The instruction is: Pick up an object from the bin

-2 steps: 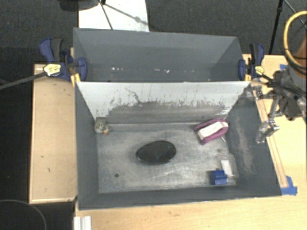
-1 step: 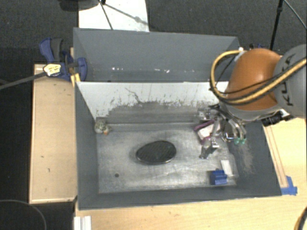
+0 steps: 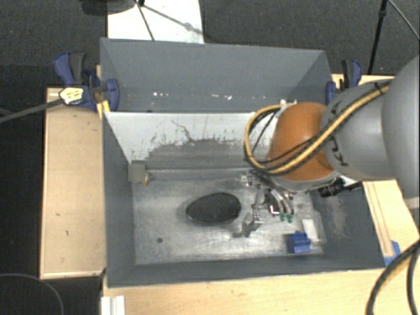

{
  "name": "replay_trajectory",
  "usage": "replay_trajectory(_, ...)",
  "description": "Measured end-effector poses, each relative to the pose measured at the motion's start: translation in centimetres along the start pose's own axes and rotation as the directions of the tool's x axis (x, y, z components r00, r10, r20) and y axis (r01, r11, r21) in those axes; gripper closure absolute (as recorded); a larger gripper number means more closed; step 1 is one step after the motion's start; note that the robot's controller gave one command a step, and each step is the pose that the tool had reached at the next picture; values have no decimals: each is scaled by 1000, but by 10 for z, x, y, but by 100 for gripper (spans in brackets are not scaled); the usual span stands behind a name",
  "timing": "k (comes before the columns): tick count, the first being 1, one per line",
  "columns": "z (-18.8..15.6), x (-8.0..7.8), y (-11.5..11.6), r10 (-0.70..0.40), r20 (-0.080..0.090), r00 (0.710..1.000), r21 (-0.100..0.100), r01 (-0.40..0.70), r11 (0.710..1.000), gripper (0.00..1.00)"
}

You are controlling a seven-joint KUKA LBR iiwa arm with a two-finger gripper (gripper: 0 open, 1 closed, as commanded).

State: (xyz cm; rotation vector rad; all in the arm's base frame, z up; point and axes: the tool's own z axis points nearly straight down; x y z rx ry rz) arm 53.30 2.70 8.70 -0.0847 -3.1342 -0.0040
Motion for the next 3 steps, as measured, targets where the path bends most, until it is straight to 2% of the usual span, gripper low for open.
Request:
replay_trajectory(1,14,7,58,-136,4,991,1,136,991,0)
replay_trajectory(2,13,6,55,-135,4,991,3,135,991,100)
replay_trajectory(3,-166,16,41,-210,15,978,4,210,978,100)
